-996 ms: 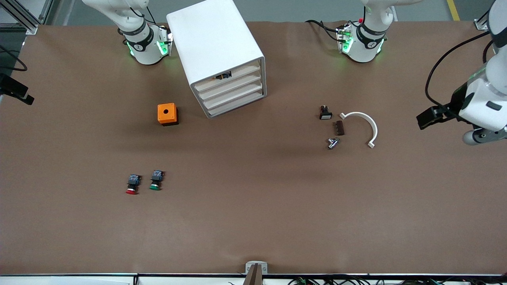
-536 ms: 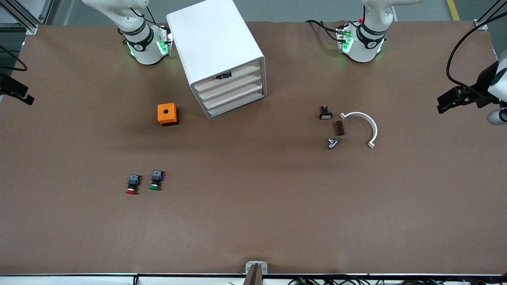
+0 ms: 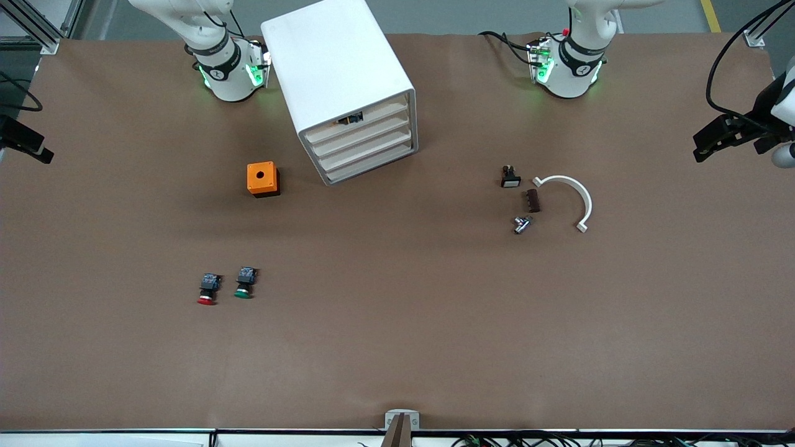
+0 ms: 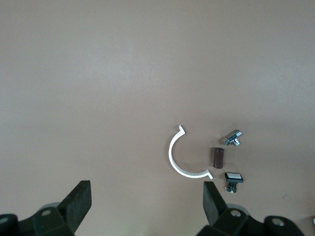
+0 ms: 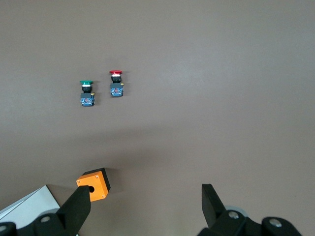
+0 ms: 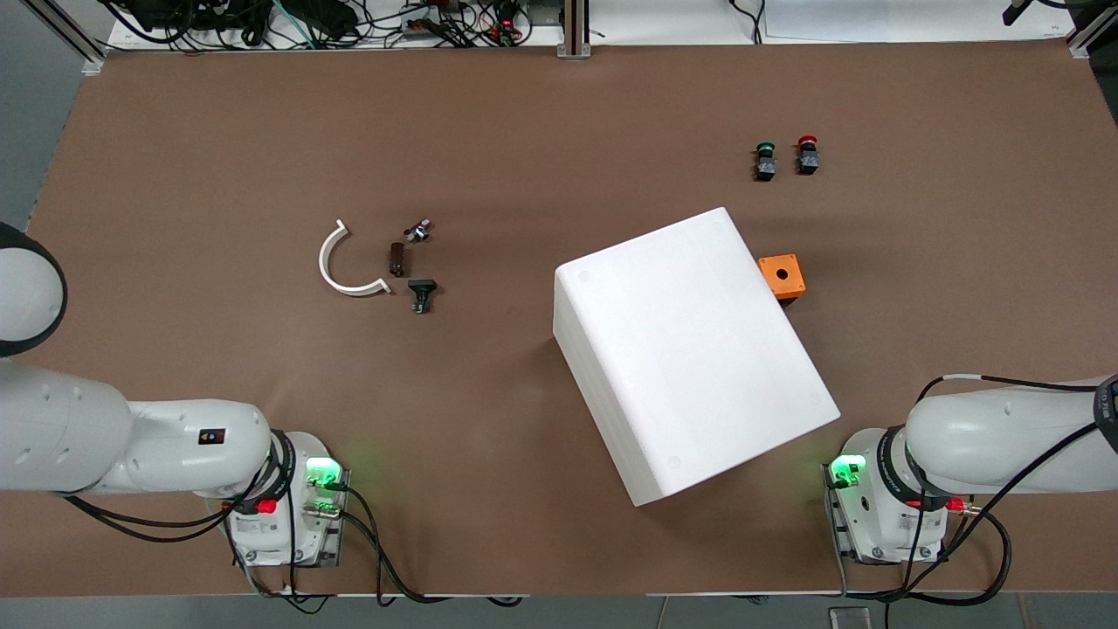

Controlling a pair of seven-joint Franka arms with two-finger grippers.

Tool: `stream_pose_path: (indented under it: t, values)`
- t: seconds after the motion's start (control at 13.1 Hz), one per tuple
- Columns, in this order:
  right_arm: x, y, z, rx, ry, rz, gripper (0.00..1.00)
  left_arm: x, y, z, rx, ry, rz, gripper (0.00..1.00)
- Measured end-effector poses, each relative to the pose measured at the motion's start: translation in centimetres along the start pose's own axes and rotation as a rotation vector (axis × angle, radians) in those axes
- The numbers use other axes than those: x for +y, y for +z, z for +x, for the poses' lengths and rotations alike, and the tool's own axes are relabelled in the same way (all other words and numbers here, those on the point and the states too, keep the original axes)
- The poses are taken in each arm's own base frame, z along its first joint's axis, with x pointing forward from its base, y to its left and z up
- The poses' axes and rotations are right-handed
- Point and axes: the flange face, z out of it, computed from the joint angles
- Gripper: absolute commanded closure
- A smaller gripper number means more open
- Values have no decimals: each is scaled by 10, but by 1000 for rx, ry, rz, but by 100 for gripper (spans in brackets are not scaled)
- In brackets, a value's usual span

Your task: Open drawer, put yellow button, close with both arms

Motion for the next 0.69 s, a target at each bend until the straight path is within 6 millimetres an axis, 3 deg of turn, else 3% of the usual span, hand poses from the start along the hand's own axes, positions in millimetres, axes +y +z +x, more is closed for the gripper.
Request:
stream_pose_path:
  t: [0.46,0.69]
  values:
    - [5,0,0,1,9,0,0,-3,-3,-1,11,-4,-9,0]
    - [17,-4,-5,-5,31,1,0,-4,-10,-2,29,-5,-11,0]
